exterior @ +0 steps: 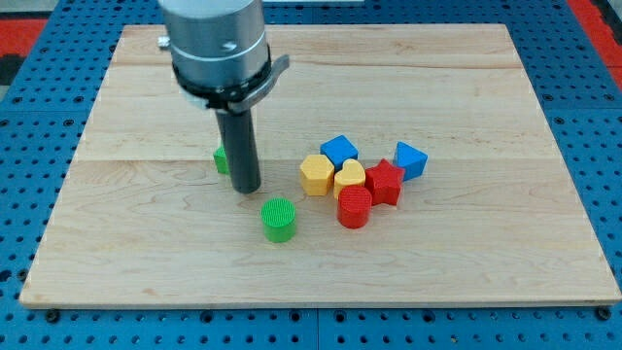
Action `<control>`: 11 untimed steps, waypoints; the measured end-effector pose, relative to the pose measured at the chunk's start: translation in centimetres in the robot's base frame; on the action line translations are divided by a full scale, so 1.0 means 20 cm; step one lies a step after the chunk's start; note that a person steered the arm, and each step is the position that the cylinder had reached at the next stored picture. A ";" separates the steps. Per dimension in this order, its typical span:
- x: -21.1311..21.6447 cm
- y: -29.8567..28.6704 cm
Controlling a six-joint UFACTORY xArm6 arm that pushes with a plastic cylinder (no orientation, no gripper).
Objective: Move the green star to the top center
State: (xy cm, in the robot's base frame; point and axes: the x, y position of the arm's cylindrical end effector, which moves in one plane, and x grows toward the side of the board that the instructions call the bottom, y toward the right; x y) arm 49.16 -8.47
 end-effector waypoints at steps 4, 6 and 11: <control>-0.55 0.43; -0.98 0.53; -1.05 0.34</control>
